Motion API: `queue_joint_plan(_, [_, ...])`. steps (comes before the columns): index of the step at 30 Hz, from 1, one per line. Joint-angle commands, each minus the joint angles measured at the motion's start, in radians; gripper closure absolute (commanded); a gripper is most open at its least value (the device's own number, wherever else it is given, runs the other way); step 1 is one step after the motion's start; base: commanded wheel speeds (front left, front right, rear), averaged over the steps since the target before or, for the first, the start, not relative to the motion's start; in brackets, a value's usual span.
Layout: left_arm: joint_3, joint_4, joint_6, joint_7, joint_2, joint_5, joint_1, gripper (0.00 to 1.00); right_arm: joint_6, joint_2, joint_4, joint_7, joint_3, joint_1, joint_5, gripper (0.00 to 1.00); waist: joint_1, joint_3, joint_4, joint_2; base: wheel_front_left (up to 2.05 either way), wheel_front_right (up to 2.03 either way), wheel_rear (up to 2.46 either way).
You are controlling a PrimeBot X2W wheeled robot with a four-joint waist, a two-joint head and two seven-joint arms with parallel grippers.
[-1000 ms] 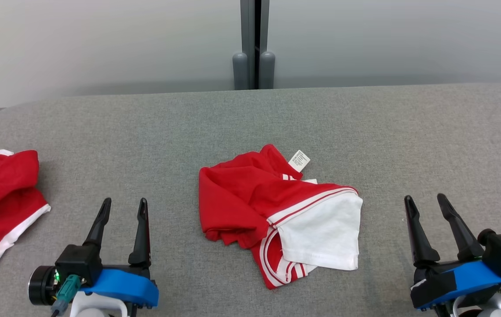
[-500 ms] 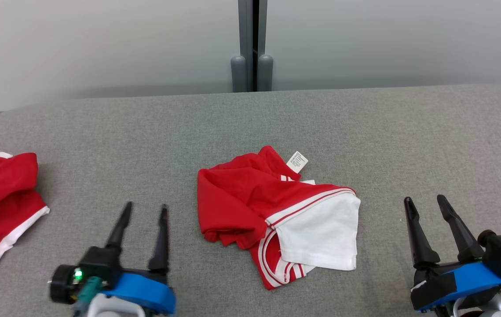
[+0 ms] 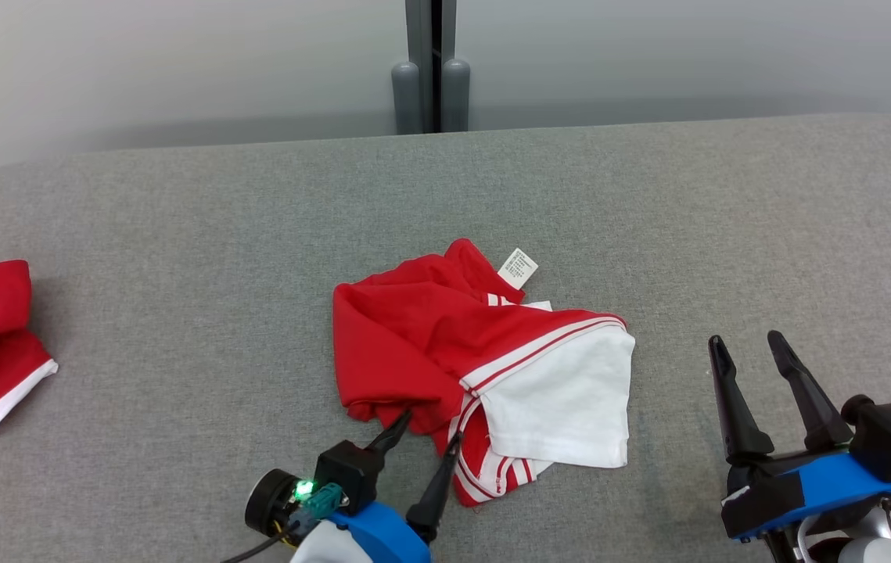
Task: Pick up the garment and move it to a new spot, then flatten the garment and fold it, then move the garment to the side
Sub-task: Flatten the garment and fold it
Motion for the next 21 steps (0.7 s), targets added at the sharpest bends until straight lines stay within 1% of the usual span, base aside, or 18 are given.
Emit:
queue_joint_plan(1, [0.004,0.042,0.0,-0.011,-0.004,-0.007,-0.03,0.0,0.0,0.001,-0.002,-0.005,0.002,-0.014,0.004,0.0,-0.0001,0.004,-0.006,-0.0002,0.0,0.0,0.0])
queue_joint_plan(3, [0.016,0.099,0.016,-0.028,-0.014,-0.009,-0.056,0.0,0.0,0.001,-0.001,-0.009,0.0,-0.018,0.003,0.0,-0.0001,0.007,-0.012,-0.0002,0.0,0.0,0.0])
queue_joint_plan(4, [0.021,0.125,0.026,-0.035,-0.016,-0.008,-0.066,0.44,0.0,0.002,0.0,-0.008,0.002,-0.02,0.003,0.0,-0.0001,0.008,-0.016,-0.0002,0.0,0.0,0.0])
queue_joint_plan(5, [0.027,0.149,0.036,-0.042,-0.018,-0.008,-0.075,1.0,0.0,0.002,0.002,-0.01,0.001,-0.02,0.002,0.0,-0.0001,0.009,-0.019,-0.0002,0.0,0.0,0.0])
queue_joint_plan(8, [0.041,0.198,0.056,-0.063,-0.018,-0.009,-0.097,1.0,0.0,0.003,0.003,-0.014,-0.007,-0.016,0.002,0.0,-0.0001,0.014,-0.022,-0.0002,0.0,0.0,0.0])
queue_joint_plan(11, [0.06,0.212,0.082,-0.089,0.005,0.004,-0.108,1.0,0.0,0.004,0.007,-0.019,-0.015,-0.013,0.004,0.0,-0.0001,0.021,-0.021,-0.0002,0.0,0.0,0.0])
queue_joint_plan(13, [0.073,0.196,0.11,-0.103,0.024,0.019,-0.111,1.0,0.0,0.005,0.01,-0.025,-0.022,-0.011,0.005,0.0,-0.0001,0.025,-0.014,-0.0002,0.0,0.0,0.0])
queue_joint_plan(15, [0.092,0.165,0.137,-0.112,0.048,0.029,-0.101,1.0,0.0,0.007,0.015,-0.025,-0.03,-0.008,0.007,0.0,-0.0001,0.027,-0.006,-0.0002,0.0,0.0,0.0])
queue_joint_plan(21, [0.141,0.046,0.216,-0.108,0.169,0.071,-0.041,1.0,0.0,0.008,0.038,-0.03,-0.044,-0.006,0.005,0.0,-0.0001,0.03,0.025,-0.0002,0.0,0.0,0.0])
